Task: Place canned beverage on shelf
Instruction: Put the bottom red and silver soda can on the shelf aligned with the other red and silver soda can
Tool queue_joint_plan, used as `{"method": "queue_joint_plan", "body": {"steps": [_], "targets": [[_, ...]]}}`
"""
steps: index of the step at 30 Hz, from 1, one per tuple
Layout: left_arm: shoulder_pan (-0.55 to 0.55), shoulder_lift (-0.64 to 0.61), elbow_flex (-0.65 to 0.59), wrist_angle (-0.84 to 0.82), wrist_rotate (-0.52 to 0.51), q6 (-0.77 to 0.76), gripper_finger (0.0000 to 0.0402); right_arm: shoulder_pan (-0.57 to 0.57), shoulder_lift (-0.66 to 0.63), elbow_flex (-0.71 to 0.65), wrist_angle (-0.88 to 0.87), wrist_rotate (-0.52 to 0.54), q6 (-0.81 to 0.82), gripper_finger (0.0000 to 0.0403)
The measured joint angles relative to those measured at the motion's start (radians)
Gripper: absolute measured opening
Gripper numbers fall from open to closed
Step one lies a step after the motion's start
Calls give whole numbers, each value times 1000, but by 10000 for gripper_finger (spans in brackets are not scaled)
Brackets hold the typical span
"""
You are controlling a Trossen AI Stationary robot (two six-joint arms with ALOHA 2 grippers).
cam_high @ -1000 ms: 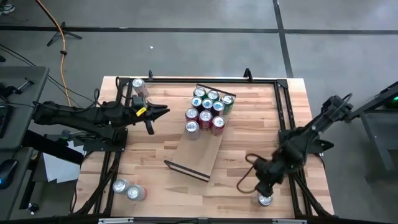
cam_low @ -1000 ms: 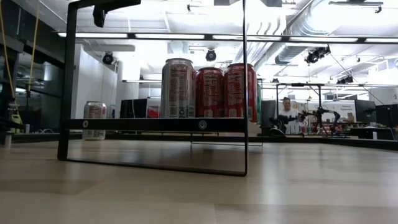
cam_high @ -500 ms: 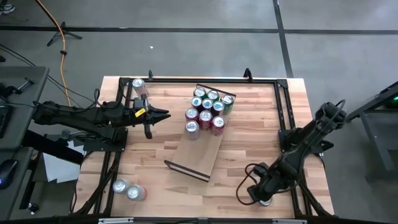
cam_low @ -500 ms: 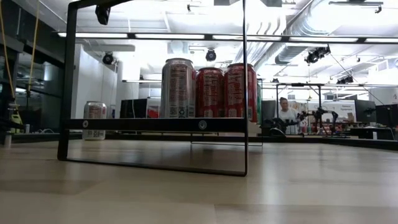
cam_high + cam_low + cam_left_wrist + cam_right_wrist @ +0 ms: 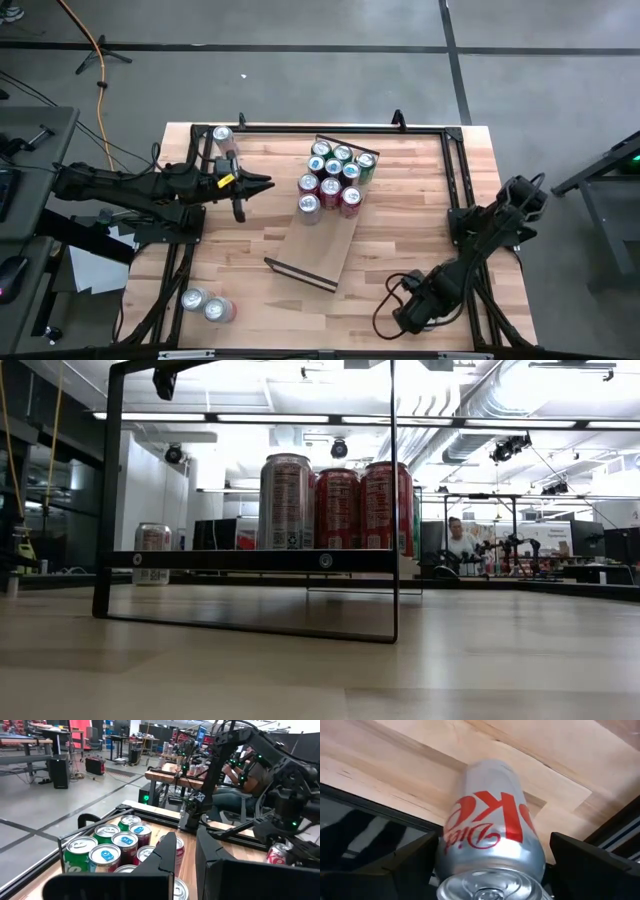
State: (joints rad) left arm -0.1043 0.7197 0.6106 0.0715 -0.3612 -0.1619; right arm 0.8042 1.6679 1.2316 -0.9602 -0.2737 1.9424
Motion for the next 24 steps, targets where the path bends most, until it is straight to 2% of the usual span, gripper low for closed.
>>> {"method": "queue_joint_plan", "body": {"steps": [4, 8, 12, 16, 19, 24], "targets": [[0, 0, 0, 0, -41, 1, 0, 2, 8, 0, -1, -36, -41, 350], [0, 0, 0, 1, -89, 8, 0, 2, 8, 41, -62, -36, -97, 280], [0, 0, 0, 1, -98, 9, 0, -14, 8, 184, -193, 3, -210, 281], [0, 0, 0, 1, -97, 16, 0, -57, 8, 392, -397, 131, -356, 281], [-2, 0, 0, 2, -78, 61, 11, -109, 6, 538, -483, 270, -481, 281], [-31, 0, 0, 50, 39, 16, 71, -221, 14, 657, -560, 409, -669, 281]]}}
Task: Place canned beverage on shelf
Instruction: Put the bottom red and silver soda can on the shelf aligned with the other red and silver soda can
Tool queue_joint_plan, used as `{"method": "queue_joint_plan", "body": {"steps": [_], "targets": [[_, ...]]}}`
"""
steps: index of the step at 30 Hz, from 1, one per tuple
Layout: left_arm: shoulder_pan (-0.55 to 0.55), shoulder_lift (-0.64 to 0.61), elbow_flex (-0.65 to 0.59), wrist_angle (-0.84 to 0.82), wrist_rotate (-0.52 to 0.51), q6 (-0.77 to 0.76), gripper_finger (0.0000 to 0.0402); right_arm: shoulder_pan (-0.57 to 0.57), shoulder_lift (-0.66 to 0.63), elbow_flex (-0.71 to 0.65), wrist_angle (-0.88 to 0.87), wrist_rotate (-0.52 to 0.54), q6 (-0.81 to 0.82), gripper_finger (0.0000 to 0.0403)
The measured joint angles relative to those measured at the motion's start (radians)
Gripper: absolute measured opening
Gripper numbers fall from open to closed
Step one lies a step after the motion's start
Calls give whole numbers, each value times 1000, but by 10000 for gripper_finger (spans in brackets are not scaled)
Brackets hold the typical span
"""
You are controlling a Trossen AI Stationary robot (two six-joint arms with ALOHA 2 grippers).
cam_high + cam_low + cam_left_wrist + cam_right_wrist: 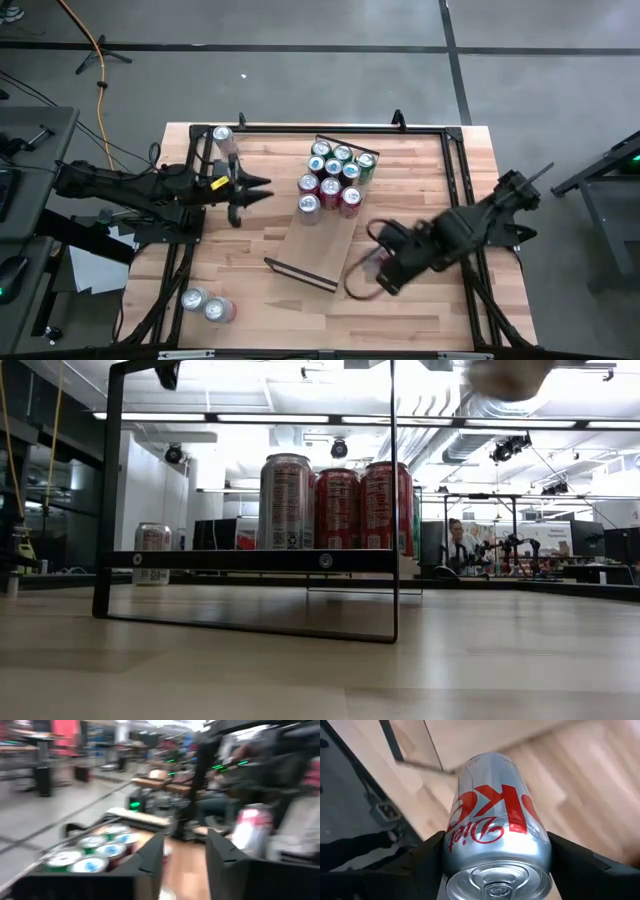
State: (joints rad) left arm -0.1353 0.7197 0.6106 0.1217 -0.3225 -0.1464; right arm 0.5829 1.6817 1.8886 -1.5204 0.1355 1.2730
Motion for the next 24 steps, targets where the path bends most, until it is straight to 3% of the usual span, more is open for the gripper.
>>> {"method": "queue_joint_plan", "body": {"steps": [6, 12, 17, 24], "targets": [[-112, 39, 7, 101, 90, -86, 182, -111, 31, 5, 166, -6, -286, 281], [-192, 230, 139, 54, 109, -87, 272, -174, 44, 5, 370, -38, -498, 281], [-177, 420, 310, -67, 172, -86, 306, -191, 44, 5, 372, -3, -601, 281], [-94, 631, 518, -252, 304, -87, 316, -209, 52, 5, 382, 53, -753, 281]]}}
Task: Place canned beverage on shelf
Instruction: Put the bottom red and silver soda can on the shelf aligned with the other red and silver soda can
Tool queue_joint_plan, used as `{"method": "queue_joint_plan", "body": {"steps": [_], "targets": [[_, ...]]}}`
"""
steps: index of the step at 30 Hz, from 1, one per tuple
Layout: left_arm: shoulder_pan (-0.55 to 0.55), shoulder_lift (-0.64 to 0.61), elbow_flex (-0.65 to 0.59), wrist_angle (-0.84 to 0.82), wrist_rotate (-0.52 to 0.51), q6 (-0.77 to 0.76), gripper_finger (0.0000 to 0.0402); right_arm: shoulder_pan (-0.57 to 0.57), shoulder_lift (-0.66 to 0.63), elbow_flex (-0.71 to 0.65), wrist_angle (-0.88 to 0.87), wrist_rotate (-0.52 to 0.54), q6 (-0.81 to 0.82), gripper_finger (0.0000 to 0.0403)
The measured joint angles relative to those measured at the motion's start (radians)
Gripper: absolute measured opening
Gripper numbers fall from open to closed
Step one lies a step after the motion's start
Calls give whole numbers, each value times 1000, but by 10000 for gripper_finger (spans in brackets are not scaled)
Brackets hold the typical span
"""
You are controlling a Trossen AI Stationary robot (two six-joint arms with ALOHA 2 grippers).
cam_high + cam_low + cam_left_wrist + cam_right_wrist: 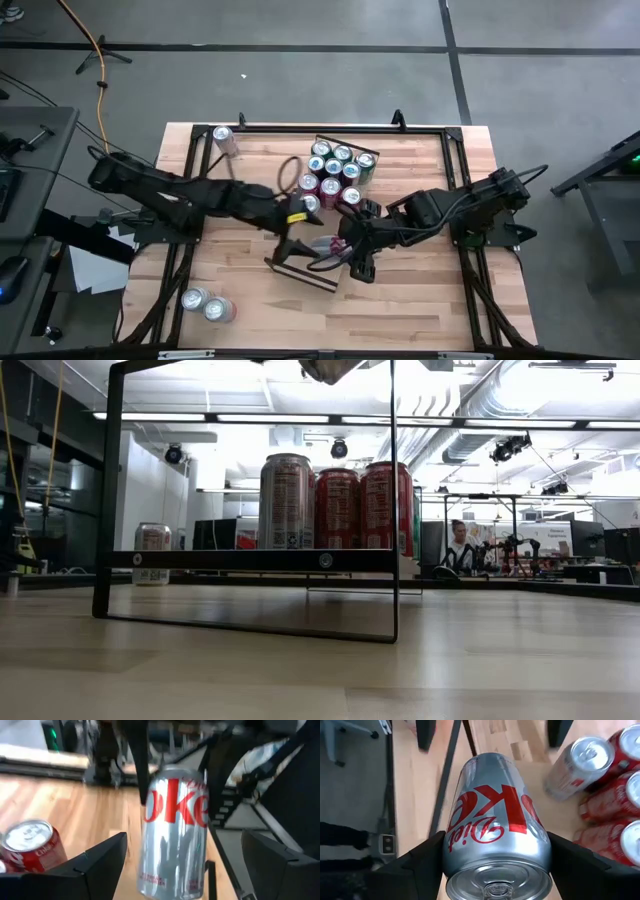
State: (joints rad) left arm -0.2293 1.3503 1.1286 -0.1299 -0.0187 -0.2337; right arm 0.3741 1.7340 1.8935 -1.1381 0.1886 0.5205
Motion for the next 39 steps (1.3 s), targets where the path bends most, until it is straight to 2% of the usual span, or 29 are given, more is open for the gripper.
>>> {"method": "queue_joint_plan", "body": {"steps": [4, 10, 13, 16, 18, 21, 22, 26, 29, 32, 35, 37, 39], "targets": [[45, 84, 77, -88, 118, 0, 317, -21, 0, 0, 8, 18, -78, 281], [80, 166, 129, -135, 220, 10, 317, -34, 1, 0, 50, 9, -198, 281], [81, 169, 134, -137, 237, 27, 313, -34, 1, 0, 41, 5, -252, 281], [80, 167, 135, -134, 186, 45, 279, -34, 1, 0, 40, 3, -296, 281], [81, 160, 135, -141, 161, 44, 234, -34, 1, 0, 46, 5, -333, 281], [86, 159, 135, -145, 153, 44, 145, -38, 0, 0, 44, 6, -361, 281], [86, 159, 135, -148, 150, 44, 134, -41, 0, 1, 43, 3, -367, 281], [87, 156, 136, -149, 130, 52, 134, -49, 0, 24, 24, 2, -395, 281], [93, 124, 139, -206, 69, 60, 134, -59, 5, 57, 2, 11, -424, 281], [115, 71, 141, -266, 23, 69, 133, -70, 3, 78, -31, 59, -382, 322], [133, 4, 125, -414, -82, 70, 132, -61, -29, 78, -137, 105, -312, 371], [136, -37, 122, -416, -175, 69, 131, -55, -31, 81, -190, 139, -284, 386], [136, -107, 91, -429, -216, 42, 131, -41, -36, 73, -242, 189, -260, 390]]}}
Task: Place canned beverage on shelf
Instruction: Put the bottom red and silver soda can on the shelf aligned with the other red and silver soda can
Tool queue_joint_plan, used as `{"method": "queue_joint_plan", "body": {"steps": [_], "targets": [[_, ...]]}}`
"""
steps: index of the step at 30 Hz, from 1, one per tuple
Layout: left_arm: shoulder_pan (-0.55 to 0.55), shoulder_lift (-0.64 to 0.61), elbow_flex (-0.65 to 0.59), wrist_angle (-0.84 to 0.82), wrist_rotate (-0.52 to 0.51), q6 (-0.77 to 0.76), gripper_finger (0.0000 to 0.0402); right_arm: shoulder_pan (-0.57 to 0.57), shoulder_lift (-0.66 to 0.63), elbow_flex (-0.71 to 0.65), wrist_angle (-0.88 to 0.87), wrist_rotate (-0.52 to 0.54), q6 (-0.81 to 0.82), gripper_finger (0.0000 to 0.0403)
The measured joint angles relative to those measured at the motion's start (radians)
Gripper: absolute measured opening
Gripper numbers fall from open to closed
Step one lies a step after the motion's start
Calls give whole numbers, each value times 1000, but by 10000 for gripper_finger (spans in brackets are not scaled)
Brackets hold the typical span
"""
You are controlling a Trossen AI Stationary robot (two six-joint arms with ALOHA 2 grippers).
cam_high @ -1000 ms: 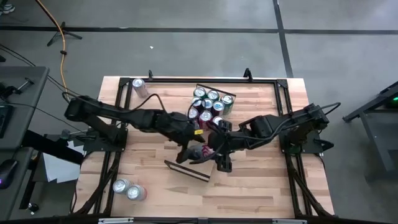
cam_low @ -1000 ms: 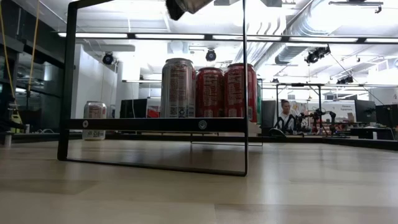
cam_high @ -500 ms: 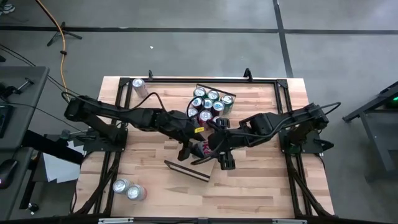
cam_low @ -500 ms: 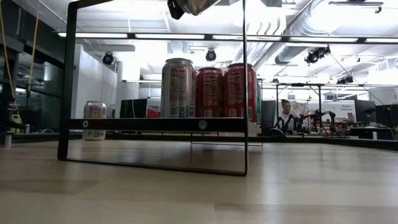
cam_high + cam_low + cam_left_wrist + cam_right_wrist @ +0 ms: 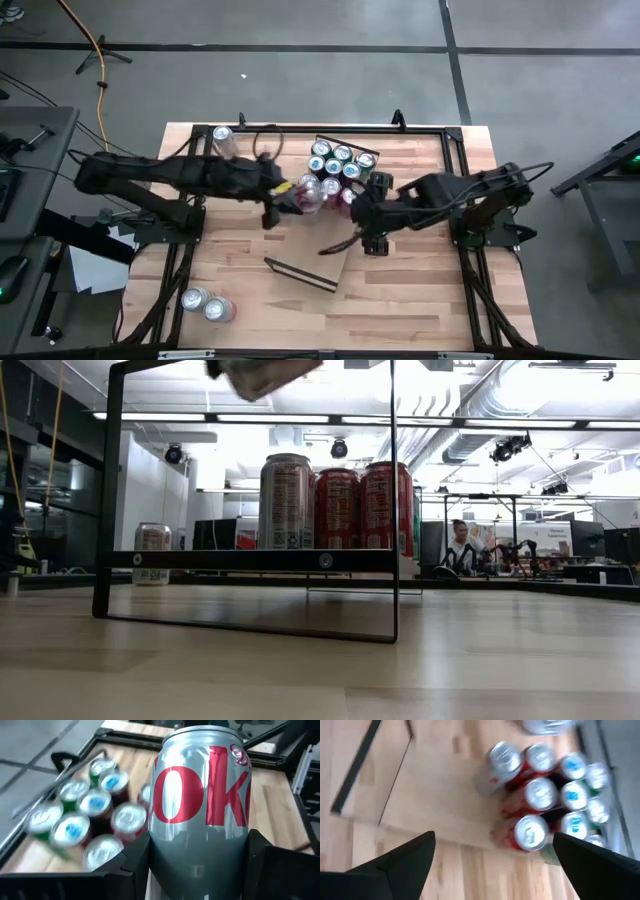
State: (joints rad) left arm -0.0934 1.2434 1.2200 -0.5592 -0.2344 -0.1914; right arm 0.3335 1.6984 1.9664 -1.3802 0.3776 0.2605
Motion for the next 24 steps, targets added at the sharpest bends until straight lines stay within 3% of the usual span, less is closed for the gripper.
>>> {"method": "queue_joint_plan", "body": {"steps": [5, 8, 13, 15, 18, 20, 24], "targets": [[-41, -106, -154, 126, -24, -85, 131, 28, -98, -50, 13, 77, 120, 387], [-86, -177, -287, 388, -58, -137, 131, 60, -182, -189, 101, 121, 240, 386], [-142, -181, -493, 798, -110, -190, 131, 102, -355, -518, 604, 212, 411, 386], [-146, -158, -518, 940, -133, -191, 131, 101, -380, -640, 862, 242, 407, 387], [-142, -118, -526, 1014, -148, -191, 131, 71, -385, -752, 1209, 246, 352, 387], [-140, -83, -530, 1060, -147, -169, 131, 42, -361, -780, 1331, 248, 322, 387], [-125, -44, -524, 1192, -145, -162, 131, -8, -313, -763, 1391, 240, 283, 387]]}}
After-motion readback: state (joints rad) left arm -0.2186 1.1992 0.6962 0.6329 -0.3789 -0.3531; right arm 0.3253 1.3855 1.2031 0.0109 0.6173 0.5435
